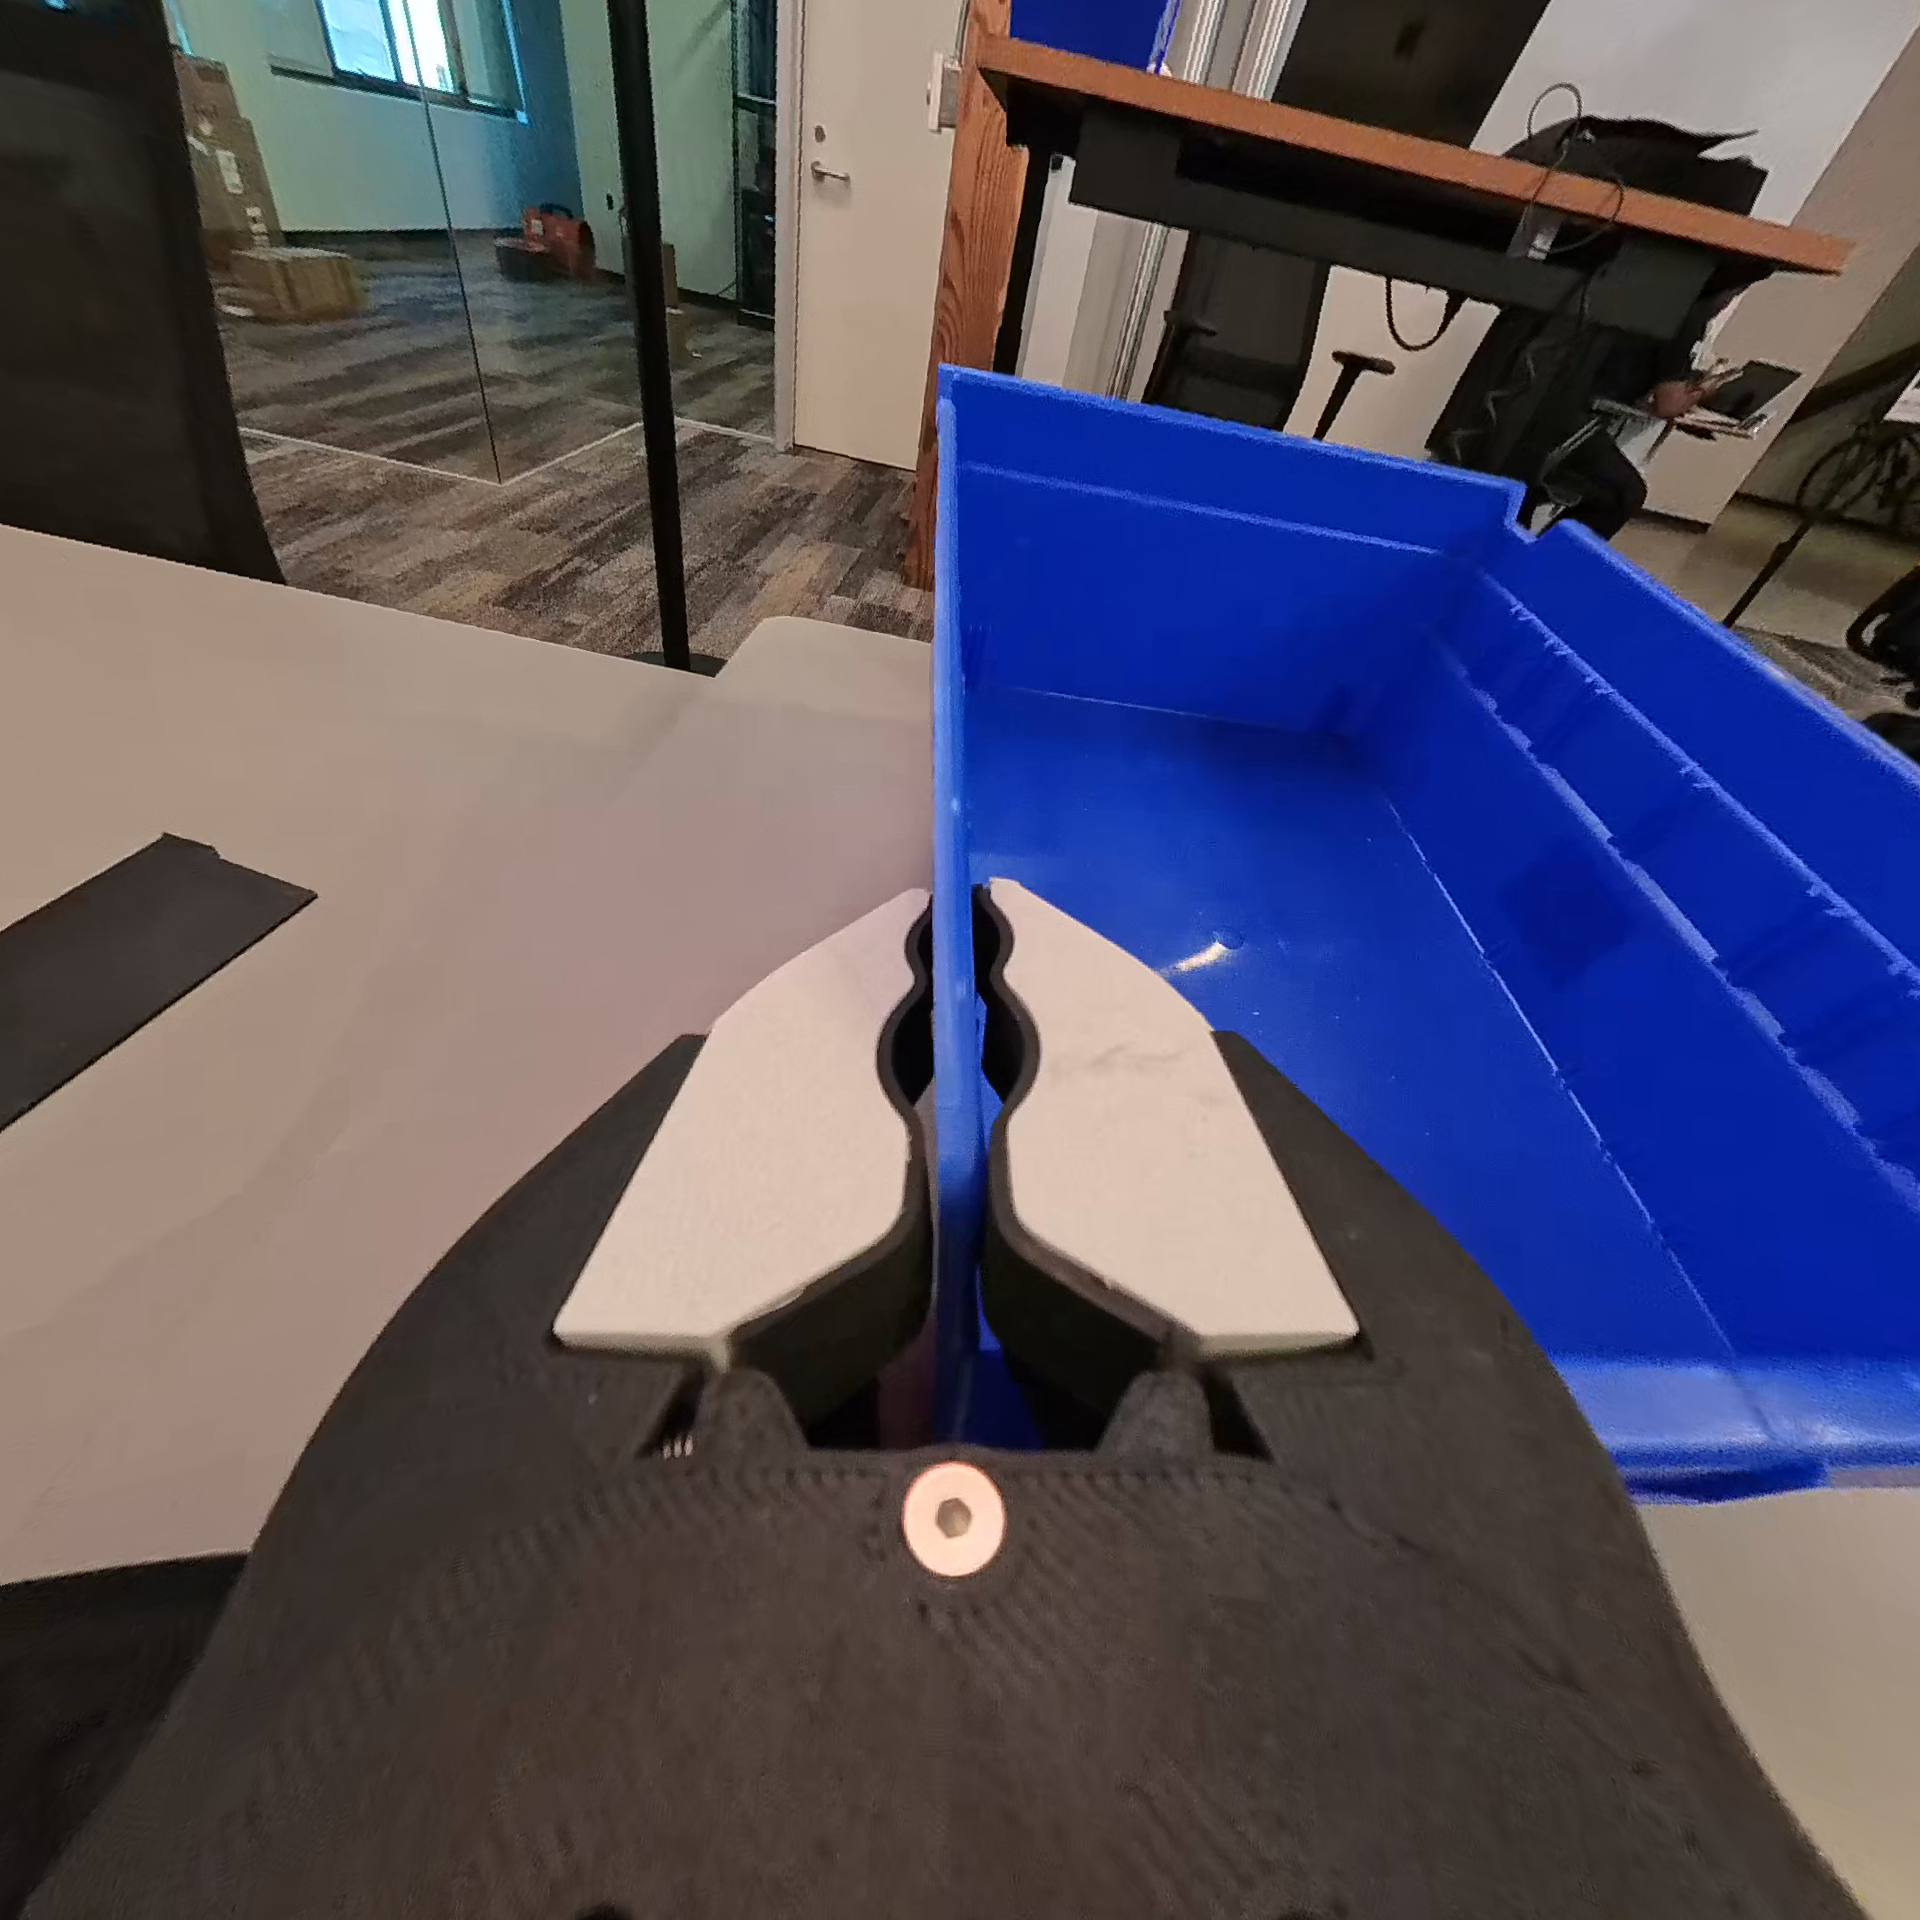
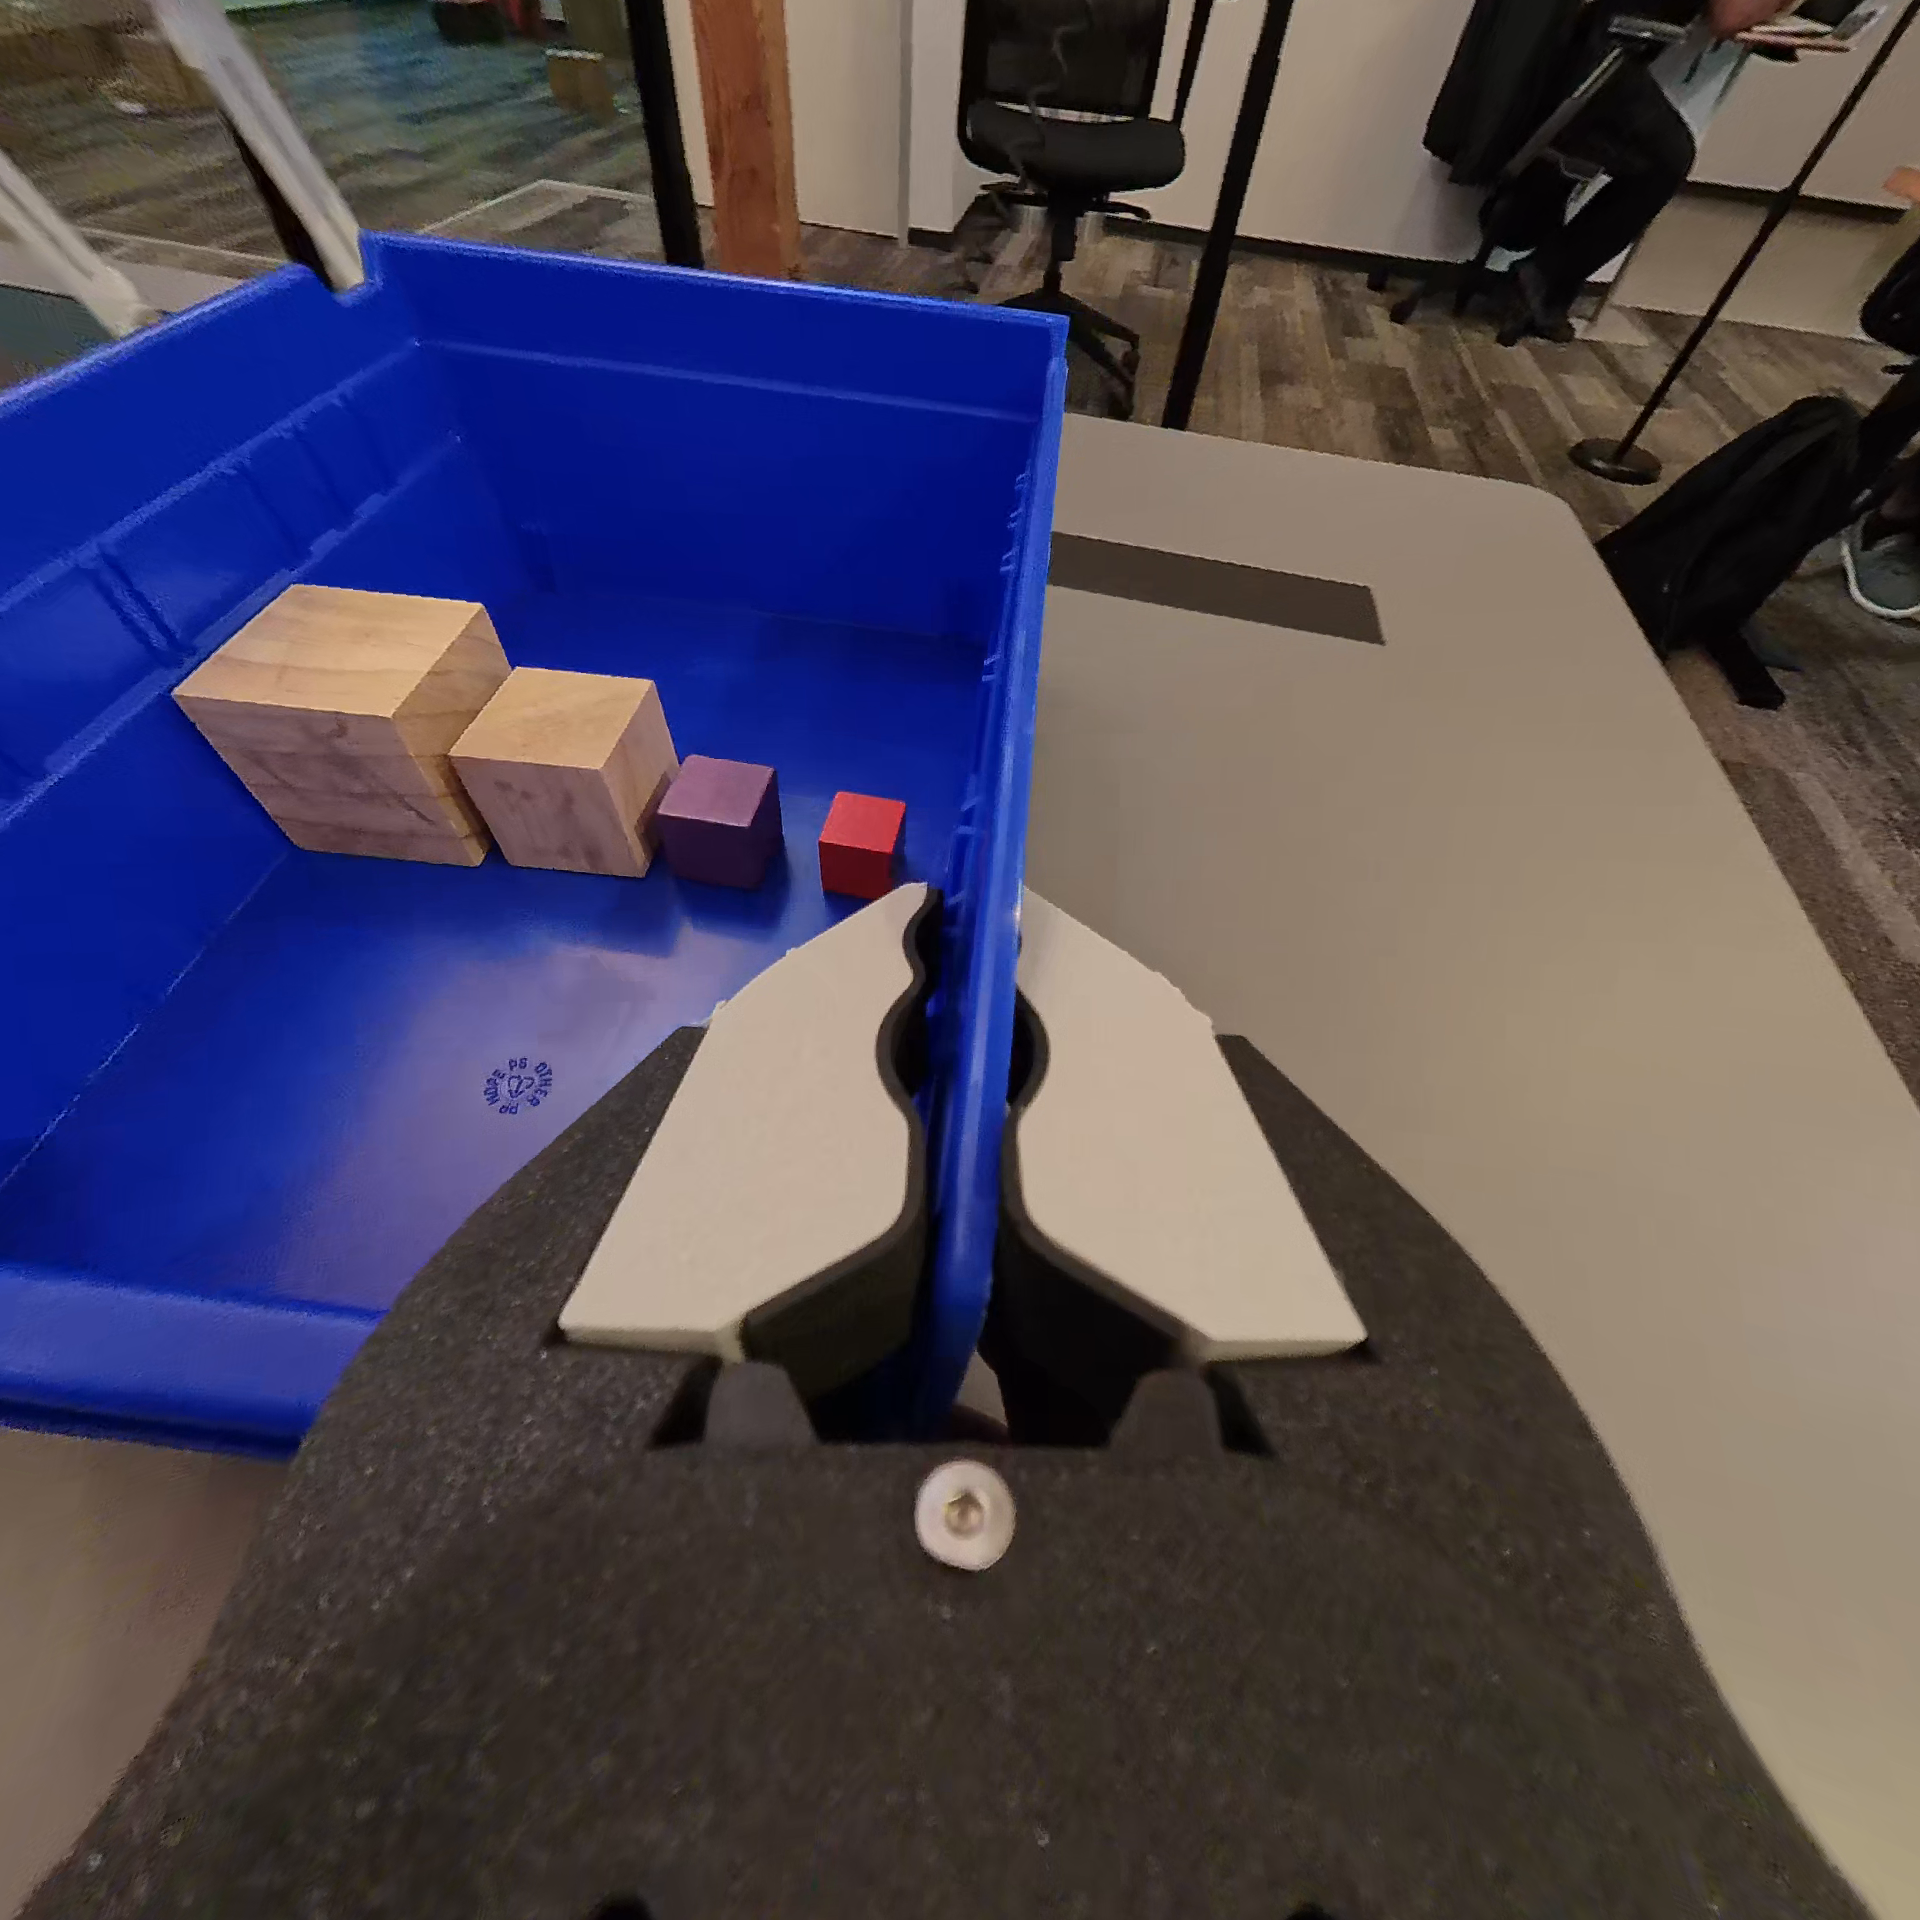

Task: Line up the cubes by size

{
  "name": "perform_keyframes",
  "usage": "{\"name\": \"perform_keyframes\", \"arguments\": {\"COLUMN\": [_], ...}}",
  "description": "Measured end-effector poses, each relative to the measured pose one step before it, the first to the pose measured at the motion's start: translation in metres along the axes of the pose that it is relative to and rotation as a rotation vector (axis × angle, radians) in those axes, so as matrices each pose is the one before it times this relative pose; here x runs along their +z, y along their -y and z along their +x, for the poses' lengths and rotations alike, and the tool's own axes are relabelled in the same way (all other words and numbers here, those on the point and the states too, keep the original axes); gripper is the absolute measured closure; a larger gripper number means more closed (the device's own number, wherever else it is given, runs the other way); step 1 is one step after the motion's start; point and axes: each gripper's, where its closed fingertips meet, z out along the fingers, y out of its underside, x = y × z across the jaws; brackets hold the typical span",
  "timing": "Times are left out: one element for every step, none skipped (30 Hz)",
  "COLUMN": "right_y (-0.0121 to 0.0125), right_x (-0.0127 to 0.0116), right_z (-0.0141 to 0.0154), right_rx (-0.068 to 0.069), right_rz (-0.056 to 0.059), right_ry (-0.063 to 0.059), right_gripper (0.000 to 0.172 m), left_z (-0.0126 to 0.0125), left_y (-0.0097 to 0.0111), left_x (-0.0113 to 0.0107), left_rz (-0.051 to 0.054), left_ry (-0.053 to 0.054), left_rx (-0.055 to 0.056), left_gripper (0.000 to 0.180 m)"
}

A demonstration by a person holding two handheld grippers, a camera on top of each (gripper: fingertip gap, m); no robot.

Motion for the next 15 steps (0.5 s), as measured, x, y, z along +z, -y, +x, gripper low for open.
{"name": "perform_keyframes", "arguments": {"right_y": [-0.00144, -0.00125, -0.00103, -0.00116, -0.00105, -0.00082, -0.00071, -0.00057, -0.00056, -0.00045, -0.00031, -0.00019, -0.00003, 0.00011, 0.00028], "right_x": [-0.00454, -0.00433, -0.00411, -0.00384, -0.0036, -0.00322, -0.00291, -0.00251, -0.00228, -0.00183, -0.00158, -0.00122, -0.00083, -0.00058, -0.00009], "right_z": [-0.005, -0.00502, -0.0047, -0.00488, -0.00477, -0.00476, -0.00497, -0.00495, -0.00507, -0.00526, -0.00557, -0.00536, -0.0054, -0.00539, -0.0054], "right_rx": [-0.0021, -0.0008, 0.0011, -0.0016, -0.0034, 0.0003, 0.0013, 0.0005, -0.0018, -0.0023, -0.0011, -0.0038, -0.0041, 0.0001, -0.0008], "right_rz": [-0.0006, 0.0006, 0.0012, -0.0003, 0.0, 0.001, 0.0011, 0.0001, 0.0004, -0.0002, 0.0003, 0.0002, 0.0004, 0.0009, 0.0009], "right_ry": [0.0105, 0.01, 0.0081, 0.0069, 0.006, 0.0072, 0.0089, 0.0089, 0.008, 0.0085, 0.0094, 0.0083, 0.0089, 0.0097, 0.0093], "right_gripper": [0.166, 0.166, 0.166, 0.166, 0.166, 0.166, 0.166, 0.166, 0.166, 0.166, 0.166, 0.166, 0.166, 0.166, 0.166], "left_z": [-0.00077, -0.00065, -0.0006, -0.00048, -0.00062, -0.0006, -0.00049, -0.00039, -0.00057, -0.00042, -0.00052, -0.00053, -0.0007, -0.00068, -0.00093], "left_y": [0.00092, 0.00112, 0.00109, 0.00105, 0.00047, 0.00034, 0.00036, 0.00036, 0.00064, 0.00091, 0.00096, 0.00121, 0.0014, 0.00125, 0.00125], "left_x": [-0.00131, -0.00107, -0.00083, -0.00065, -0.00048, -0.00036, -0.00041, -0.00043, -0.00047, -0.00078, -0.00075, -0.00089, -0.00105, -0.00112, -0.00107], "left_rz": [0.0048, 0.0049, 0.0055, 0.0049, 0.0027, 0.0022, 0.0032, 0.0021, 0.0025, 0.0035, 0.0039, 0.0052, 0.0056, 0.0049, 0.0052], "left_ry": [0.0008, 0.0022, 0.0031, 0.0024, 0.0015, 0.001, 0.0004, 0.0011, 0.0015, 0.0011, 0.0015, 0.0014, 0.0014, 0.0011, 0.0012], "left_rx": [-0.0048, -0.0033, -0.0015, -0.002, -0.0034, -0.0036, -0.0038, -0.0022, -0.0016, -0.0022, -0.0015, -0.0011, -0.0029, -0.0047, -0.0049], "left_gripper": [0.176, 0.176, 0.176, 0.176, 0.176, 0.176, 0.176, 0.176, 0.176, 0.176, 0.176, 0.176, 0.176, 0.176, 0.176]}}
